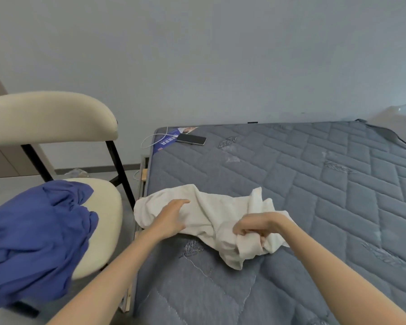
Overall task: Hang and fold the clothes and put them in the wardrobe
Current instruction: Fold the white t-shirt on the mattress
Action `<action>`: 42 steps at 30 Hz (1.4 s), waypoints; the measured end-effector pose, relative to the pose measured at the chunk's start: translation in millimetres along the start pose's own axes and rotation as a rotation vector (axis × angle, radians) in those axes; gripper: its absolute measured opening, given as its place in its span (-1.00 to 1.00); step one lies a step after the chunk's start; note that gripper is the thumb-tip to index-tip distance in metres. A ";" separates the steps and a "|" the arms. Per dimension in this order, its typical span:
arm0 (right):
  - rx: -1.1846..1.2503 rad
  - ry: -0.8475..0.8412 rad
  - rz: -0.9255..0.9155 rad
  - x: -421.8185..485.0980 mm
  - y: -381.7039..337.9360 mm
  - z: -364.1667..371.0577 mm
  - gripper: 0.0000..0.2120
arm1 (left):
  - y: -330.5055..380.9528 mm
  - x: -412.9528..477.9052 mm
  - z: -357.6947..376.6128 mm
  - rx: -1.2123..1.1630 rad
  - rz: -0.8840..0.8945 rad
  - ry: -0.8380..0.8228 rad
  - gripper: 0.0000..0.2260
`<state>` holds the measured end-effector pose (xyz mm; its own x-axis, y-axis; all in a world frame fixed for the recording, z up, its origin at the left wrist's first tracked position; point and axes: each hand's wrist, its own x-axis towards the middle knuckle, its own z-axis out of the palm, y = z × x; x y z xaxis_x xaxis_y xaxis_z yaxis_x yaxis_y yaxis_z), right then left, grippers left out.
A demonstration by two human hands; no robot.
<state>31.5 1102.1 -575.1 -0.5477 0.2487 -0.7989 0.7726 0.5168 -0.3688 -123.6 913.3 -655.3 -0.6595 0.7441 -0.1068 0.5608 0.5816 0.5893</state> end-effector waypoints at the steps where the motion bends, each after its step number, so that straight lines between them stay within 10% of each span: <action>1: -0.114 -0.146 0.033 2.1 1.8 7.2 -0.90 | 1.6 -1.1 6.7 0.017 0.006 -0.043 -0.39; 4: -0.242 -0.287 0.003 18.2 7.0 14.7 -0.84 | 1.1 0.1 23.7 0.070 0.014 -0.133 -0.34; 9: 0.052 0.383 -0.194 54.4 22.7 0.3 -0.83 | -0.7 6.8 37.7 0.121 0.002 -0.189 -0.25; 14: -0.015 0.712 0.007 85.3 43.5 -0.9 -0.45 | 17.8 14.3 43.5 0.178 0.032 -0.224 -0.22; 17: 0.260 0.684 0.103 98.3 63.1 1.0 -0.45 | 39.7 15.2 52.8 0.153 0.087 -0.321 -0.25; 19: 0.373 0.654 0.060 101.5 74.8 -0.3 -0.83 | 51.9 15.4 62.8 0.113 0.092 -0.384 -0.38; 24: 0.651 0.639 -0.255 88.4 67.0 -16.0 -0.59 | 80.6 16.4 81.9 0.059 0.001 -0.390 -0.42; 34: 0.506 0.719 -0.733 52.1 17.0 -36.4 -0.74 | 84.3 21.6 38.5 -0.336 -0.039 0.206 -0.78; 42: 0.091 0.710 -0.320 96.9 13.8 -6.2 -0.25 | 28.5 -7.7 -45.4 -0.271 -0.198 0.503 -0.87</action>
<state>-12.9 1138.4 -654.7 -0.7989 0.5788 -0.1636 0.5489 0.5902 -0.5919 -125.3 909.2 -601.3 -0.9314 0.3446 0.1176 0.2990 0.5395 0.7871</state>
